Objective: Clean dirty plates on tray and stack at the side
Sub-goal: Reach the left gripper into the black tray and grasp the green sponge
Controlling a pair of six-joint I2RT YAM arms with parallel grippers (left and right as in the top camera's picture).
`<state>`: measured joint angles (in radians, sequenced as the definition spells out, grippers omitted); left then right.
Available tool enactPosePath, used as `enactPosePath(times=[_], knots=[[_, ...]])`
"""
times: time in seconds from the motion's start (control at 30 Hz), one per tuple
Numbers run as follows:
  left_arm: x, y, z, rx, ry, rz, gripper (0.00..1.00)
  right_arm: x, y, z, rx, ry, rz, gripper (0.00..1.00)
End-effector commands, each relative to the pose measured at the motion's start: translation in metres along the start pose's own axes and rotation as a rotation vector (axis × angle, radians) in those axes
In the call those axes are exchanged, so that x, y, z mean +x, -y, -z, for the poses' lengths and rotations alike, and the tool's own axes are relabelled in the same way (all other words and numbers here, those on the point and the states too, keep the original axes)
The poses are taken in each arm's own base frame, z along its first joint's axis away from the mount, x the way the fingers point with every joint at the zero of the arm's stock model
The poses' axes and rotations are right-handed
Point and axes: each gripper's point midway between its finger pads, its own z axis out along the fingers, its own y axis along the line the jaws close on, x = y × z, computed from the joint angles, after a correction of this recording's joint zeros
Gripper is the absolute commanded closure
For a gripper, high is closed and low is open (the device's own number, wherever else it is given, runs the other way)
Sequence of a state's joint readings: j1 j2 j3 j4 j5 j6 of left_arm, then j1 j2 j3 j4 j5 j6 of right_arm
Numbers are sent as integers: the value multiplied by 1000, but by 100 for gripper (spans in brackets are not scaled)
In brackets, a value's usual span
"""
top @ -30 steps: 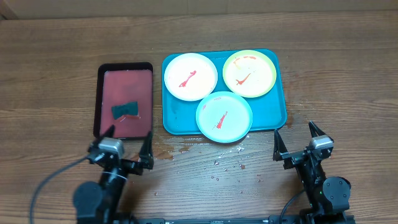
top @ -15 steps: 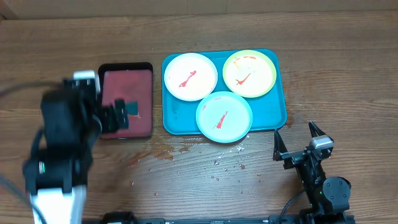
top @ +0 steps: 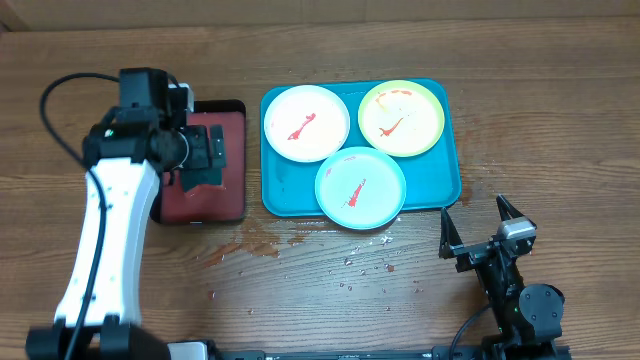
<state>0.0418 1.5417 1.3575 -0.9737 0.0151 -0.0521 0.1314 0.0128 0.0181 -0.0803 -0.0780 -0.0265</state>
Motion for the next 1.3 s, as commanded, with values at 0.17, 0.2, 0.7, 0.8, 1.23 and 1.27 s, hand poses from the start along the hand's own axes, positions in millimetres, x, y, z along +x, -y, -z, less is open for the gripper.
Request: enactPosePath(times=[0.17, 0.2, 0.7, 0.8, 1.23, 1.27], knots=[[-1, -14, -45, -54, -80, 127, 0, 2, 2, 0, 7, 4, 1, 0], [-1, -18, -50, -62, -85, 146, 0, 2, 2, 0, 7, 4, 1, 0], [11, -41, -104, -85, -171, 200, 12, 2, 2, 0, 7, 4, 1, 0], [16, -41, -113, -85, -196, 192, 13, 2, 2, 0, 7, 4, 1, 0], [46, -33, -133, -37, -273, 185, 18, 2, 2, 0, 7, 4, 1, 0], [48, -32, -134, -37, -273, 185, 20, 2, 2, 0, 7, 4, 1, 0]])
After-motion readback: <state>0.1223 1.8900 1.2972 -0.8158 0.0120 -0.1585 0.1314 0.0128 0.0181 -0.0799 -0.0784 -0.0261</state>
